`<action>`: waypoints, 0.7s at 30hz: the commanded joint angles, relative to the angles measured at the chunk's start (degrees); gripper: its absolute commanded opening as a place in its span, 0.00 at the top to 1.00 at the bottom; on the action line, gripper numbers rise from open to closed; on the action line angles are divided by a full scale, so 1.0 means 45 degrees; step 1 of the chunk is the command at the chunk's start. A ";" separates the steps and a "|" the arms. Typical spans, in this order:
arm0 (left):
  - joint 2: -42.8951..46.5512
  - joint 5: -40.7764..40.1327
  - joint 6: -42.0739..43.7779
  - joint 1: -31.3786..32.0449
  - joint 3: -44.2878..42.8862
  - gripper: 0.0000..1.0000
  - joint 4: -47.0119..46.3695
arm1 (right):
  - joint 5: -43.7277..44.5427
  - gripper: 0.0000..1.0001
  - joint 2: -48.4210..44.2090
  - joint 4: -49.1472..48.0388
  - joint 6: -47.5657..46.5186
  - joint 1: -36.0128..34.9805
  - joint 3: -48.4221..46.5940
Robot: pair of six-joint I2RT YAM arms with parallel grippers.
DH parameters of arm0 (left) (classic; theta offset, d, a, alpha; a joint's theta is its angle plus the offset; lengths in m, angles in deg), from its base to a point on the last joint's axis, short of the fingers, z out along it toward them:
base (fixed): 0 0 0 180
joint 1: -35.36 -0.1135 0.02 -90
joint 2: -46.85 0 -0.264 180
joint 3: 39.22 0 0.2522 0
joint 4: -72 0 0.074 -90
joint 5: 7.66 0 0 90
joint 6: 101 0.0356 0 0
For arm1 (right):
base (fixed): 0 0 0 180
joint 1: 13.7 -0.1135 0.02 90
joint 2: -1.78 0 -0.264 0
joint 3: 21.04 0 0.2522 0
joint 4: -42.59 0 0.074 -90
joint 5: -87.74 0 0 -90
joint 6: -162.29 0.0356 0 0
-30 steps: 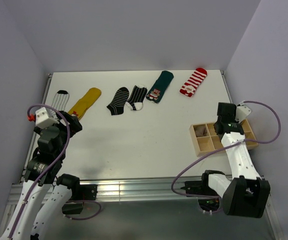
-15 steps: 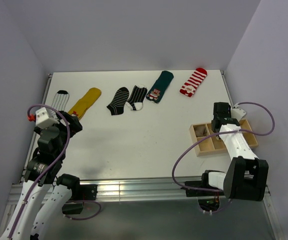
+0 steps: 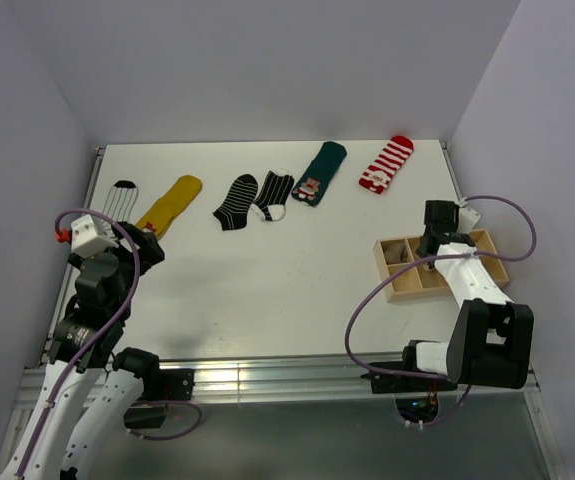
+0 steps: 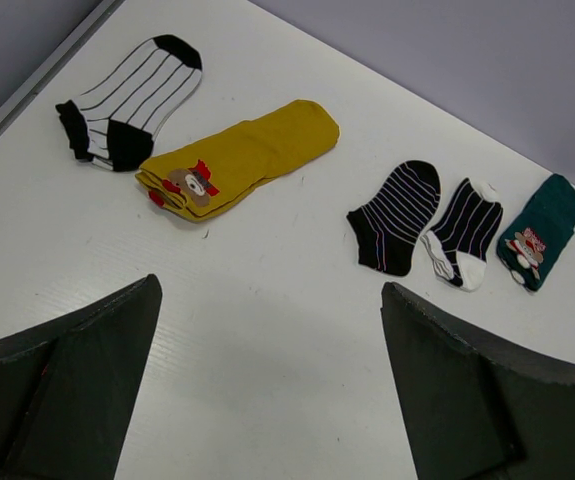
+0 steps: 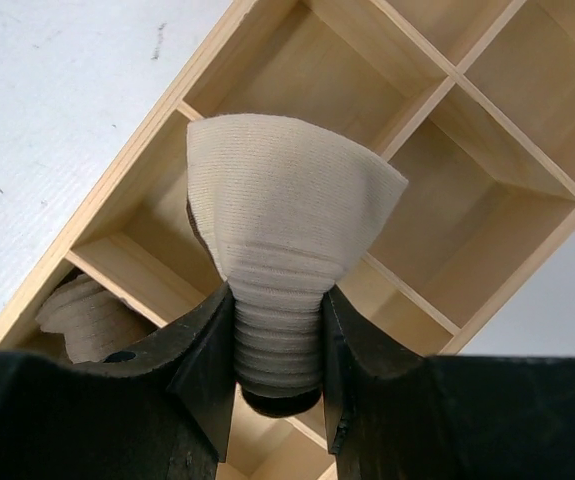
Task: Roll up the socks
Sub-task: Place the sock in the storage box.
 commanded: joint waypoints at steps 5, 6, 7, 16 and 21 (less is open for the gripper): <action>0.0074 0.0047 0.0284 0.0057 0.0126 0.03 -0.0256 | 0.0578 1.00 0.0324 0.0393 0.0157 -0.0783 -0.0497; 0.0093 0.0067 0.0284 0.0057 0.0106 0.03 -0.0256 | 0.0852 1.00 -0.0122 0.0626 0.0390 -0.0997 -0.0594; 0.0074 0.0067 0.0303 0.0057 0.0106 0.03 -0.0256 | 0.1086 1.00 -0.0359 0.0764 0.0489 -0.1096 -0.0711; 0.0113 0.0028 0.0284 0.0076 0.0145 0.02 -0.0237 | 0.1948 1.00 0.0692 0.1917 0.1192 -0.1624 -0.2021; 0.0133 0.0028 0.0303 0.0115 0.0145 0.03 -0.0237 | 0.2007 1.00 0.1552 0.1588 0.1000 -0.1624 -0.1845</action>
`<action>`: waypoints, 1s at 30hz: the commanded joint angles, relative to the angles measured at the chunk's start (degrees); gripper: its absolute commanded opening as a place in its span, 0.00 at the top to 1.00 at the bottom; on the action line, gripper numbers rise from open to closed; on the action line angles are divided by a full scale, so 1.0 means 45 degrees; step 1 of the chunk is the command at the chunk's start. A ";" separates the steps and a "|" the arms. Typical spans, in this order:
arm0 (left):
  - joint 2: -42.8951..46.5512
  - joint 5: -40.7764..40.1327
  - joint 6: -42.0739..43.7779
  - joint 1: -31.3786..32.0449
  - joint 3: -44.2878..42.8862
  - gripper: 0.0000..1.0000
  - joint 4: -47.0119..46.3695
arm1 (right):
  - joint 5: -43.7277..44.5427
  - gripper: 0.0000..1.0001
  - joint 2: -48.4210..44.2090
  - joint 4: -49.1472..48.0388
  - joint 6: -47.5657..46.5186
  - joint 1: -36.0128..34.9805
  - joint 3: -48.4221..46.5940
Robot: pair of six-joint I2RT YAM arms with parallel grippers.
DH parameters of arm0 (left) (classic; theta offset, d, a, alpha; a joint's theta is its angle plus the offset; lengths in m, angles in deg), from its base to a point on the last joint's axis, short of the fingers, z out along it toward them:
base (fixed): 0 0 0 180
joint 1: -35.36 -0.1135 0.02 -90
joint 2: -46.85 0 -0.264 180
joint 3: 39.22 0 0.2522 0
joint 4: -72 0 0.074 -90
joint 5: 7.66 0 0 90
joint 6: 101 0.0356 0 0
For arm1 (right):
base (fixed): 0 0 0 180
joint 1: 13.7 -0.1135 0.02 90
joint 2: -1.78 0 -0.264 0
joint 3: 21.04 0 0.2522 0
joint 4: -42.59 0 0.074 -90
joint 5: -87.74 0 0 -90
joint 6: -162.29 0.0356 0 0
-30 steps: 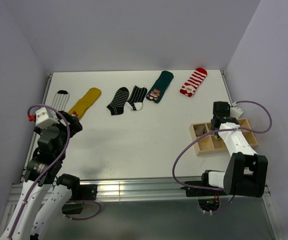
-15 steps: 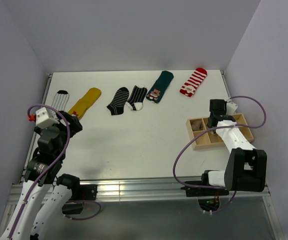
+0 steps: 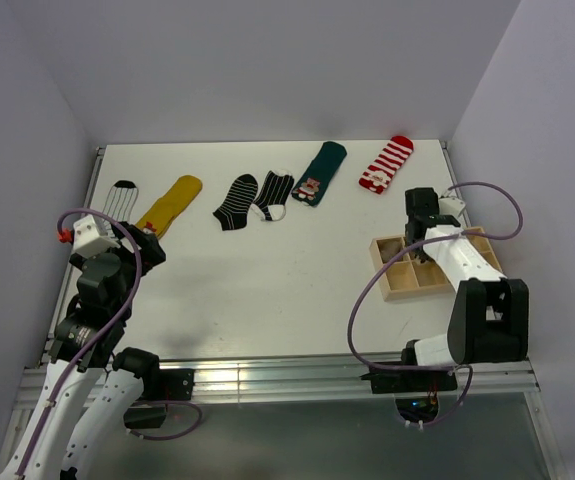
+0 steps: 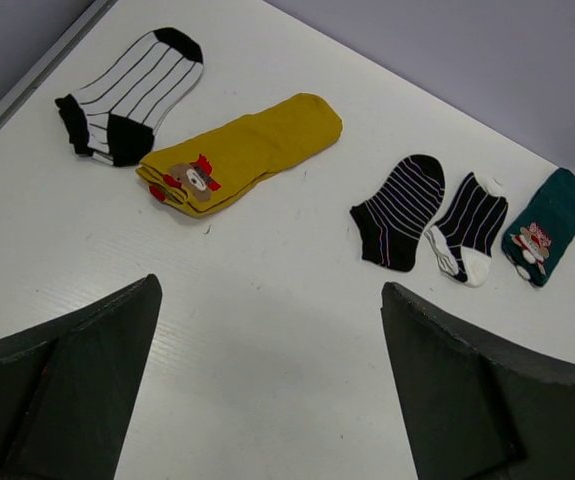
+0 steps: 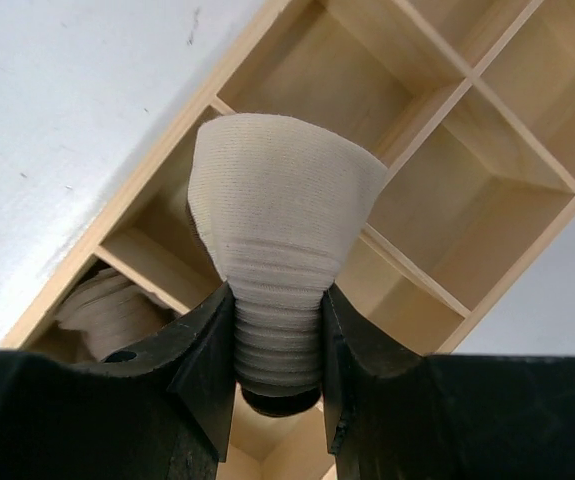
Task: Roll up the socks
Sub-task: Place the sock in the storage box.
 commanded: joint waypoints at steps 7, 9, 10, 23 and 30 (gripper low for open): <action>0.0128 0.0023 0.0284 0.0086 -0.0005 0.03 -0.0208 | -0.1717 1.00 0.0758 -0.1165 -0.0745 -0.0075 0.0168; 0.0128 0.0003 0.0284 0.0086 -0.0005 0.03 -0.0208 | -0.1974 1.00 0.1109 -0.1204 -0.0863 -0.0075 0.0109; 0.0128 0.0023 0.0284 0.0086 -0.0005 0.03 -0.0208 | -0.2149 1.00 0.1207 -0.1320 -0.0921 -0.0075 0.0167; 0.0245 0.0042 0.0303 0.0106 0.0034 0.02 -0.0227 | -0.4238 1.00 0.2418 -0.1340 -0.0492 0.0957 0.0499; 0.0245 0.0101 0.0342 0.0106 0.0053 0.03 -0.0227 | -0.5139 1.00 0.3375 -0.0718 -0.0355 0.1897 0.0422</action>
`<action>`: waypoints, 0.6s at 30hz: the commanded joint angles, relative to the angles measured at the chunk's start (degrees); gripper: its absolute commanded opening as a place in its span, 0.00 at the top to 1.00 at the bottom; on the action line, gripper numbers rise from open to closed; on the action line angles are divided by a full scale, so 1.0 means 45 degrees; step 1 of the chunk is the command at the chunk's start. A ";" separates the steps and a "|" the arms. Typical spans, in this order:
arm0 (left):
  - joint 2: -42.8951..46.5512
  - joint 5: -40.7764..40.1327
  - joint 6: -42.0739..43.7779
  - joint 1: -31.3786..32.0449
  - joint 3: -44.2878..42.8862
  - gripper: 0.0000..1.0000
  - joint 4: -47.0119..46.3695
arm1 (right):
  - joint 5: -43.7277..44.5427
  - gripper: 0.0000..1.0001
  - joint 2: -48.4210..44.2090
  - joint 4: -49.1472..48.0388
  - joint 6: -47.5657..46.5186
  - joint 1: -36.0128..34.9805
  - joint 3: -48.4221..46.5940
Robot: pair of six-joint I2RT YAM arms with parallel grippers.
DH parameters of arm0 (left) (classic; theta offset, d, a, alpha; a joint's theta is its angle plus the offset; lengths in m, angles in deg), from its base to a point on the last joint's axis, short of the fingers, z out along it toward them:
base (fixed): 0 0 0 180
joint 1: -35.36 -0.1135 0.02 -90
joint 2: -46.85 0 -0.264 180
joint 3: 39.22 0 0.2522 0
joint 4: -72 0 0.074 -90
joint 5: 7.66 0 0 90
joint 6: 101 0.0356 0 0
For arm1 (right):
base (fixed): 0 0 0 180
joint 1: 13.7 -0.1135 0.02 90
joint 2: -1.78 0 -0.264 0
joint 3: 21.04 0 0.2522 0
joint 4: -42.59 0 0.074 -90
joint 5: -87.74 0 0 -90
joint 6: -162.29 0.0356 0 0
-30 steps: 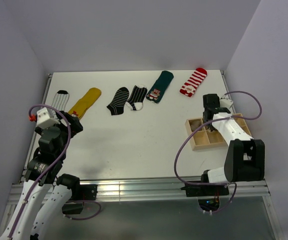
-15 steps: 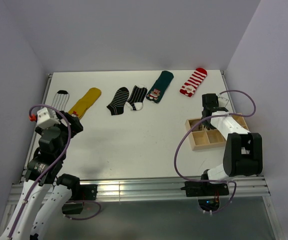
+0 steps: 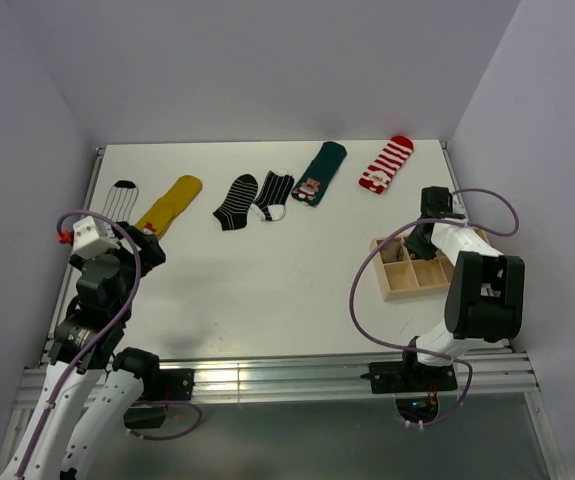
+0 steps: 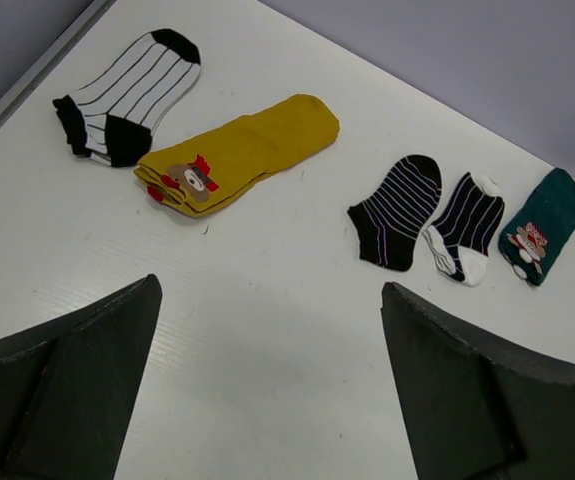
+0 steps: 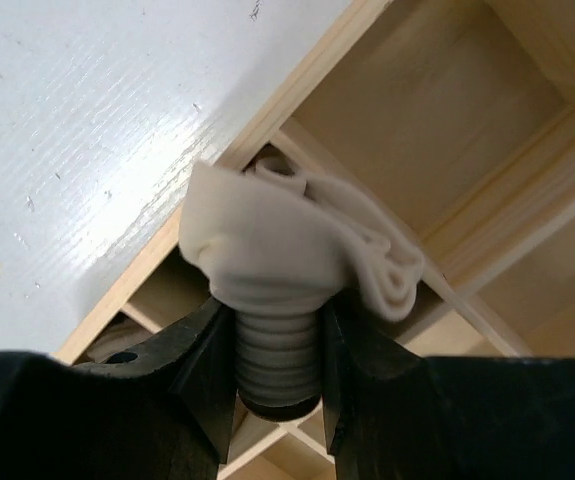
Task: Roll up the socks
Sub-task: Place the sock in the storage box.
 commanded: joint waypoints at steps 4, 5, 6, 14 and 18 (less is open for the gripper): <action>0.0162 0.0096 0.0318 0.0048 0.0014 0.03 -0.0227 | -0.1522 1.00 0.2237 0.1282 0.0461 0.0583 0.0338; 0.0143 0.0096 0.0357 0.0048 0.0034 0.03 -0.0227 | -0.1483 1.00 0.2355 0.1341 0.0538 0.0583 0.0338; 0.0162 0.0096 0.0318 0.0048 0.0034 0.03 -0.0246 | -0.1502 1.00 0.2395 0.1361 0.0559 0.0602 0.0299; 0.0162 0.0213 0.0357 0.0048 0.0053 0.03 -0.0286 | -0.1132 0.69 0.0815 0.1887 0.0461 0.0603 -0.0266; 0.0182 0.0213 0.0357 0.0048 0.0053 0.02 -0.0286 | -0.0995 0.52 0.0112 0.2103 0.0461 0.0603 -0.0462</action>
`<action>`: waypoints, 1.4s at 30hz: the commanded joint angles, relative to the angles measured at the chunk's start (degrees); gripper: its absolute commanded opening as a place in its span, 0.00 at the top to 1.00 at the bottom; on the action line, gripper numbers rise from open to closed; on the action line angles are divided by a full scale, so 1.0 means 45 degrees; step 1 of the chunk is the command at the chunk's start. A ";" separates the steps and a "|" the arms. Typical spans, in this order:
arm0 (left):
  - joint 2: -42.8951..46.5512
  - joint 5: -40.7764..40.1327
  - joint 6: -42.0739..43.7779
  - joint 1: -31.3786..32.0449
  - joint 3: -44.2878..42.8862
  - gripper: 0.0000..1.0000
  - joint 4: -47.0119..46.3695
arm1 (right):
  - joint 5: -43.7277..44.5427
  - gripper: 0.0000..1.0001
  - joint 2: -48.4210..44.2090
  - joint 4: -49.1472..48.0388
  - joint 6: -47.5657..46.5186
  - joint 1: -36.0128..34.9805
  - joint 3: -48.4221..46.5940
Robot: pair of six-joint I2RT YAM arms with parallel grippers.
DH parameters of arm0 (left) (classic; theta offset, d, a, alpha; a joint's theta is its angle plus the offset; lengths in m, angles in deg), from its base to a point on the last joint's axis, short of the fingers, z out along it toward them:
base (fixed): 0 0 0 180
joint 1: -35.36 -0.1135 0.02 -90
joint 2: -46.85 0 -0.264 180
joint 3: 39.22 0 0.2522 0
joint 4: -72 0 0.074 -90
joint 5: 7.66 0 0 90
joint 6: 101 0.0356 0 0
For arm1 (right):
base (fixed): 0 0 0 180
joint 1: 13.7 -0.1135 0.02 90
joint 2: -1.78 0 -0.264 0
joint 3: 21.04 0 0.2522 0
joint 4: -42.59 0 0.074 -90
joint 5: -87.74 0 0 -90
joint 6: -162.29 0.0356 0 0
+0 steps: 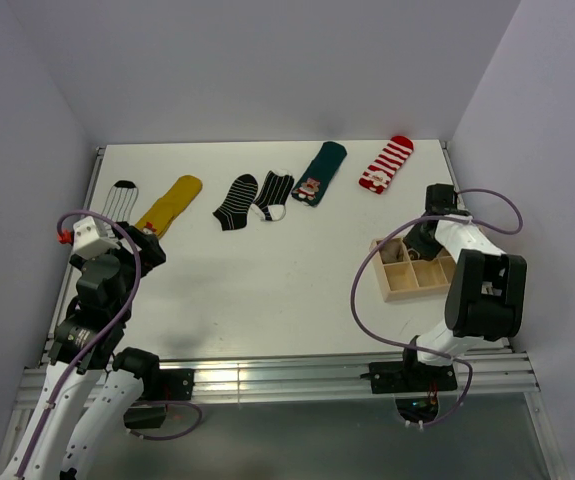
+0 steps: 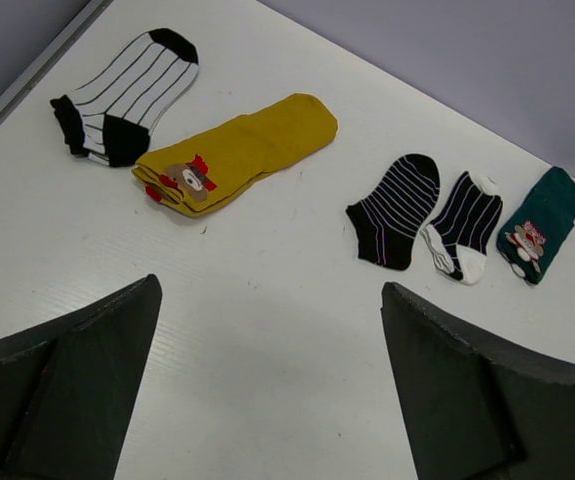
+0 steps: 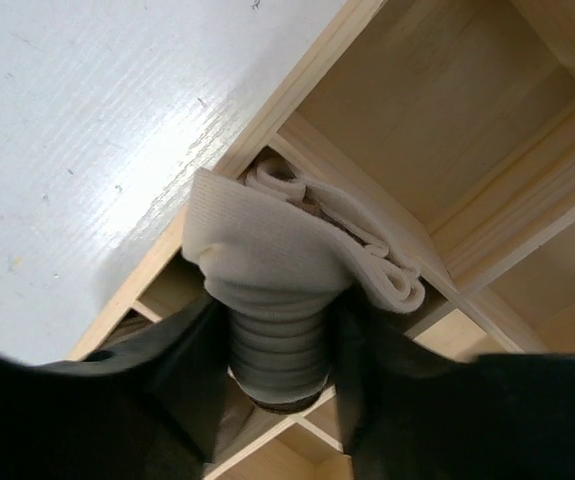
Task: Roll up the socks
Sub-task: Place the sock in the storage box.
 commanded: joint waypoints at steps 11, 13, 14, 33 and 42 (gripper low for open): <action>0.0206 0.0223 0.0372 0.0038 0.0058 0.03 -0.0286 | 0.0270 0.38 -0.1390 0.1828 0.0350 -0.0131 -0.0280; 0.0187 0.0282 0.0391 0.0038 0.0059 0.02 -0.0286 | 0.0406 0.38 -0.1605 0.1965 0.0408 -0.0268 -0.0591; 0.0187 0.0282 0.0391 0.0038 0.0058 0.03 -0.0305 | 0.0561 0.38 -0.1683 0.2081 0.0448 -0.0307 -0.0670; 0.0343 0.0379 0.0430 0.0038 0.0137 0.02 -0.0344 | 0.2107 0.50 -0.1725 0.0287 0.0956 -0.0386 -0.0320; 0.0343 0.0419 0.0450 0.0038 0.0156 0.03 -0.0364 | 0.0233 0.53 -0.1255 -0.1549 0.0800 0.0316 0.1318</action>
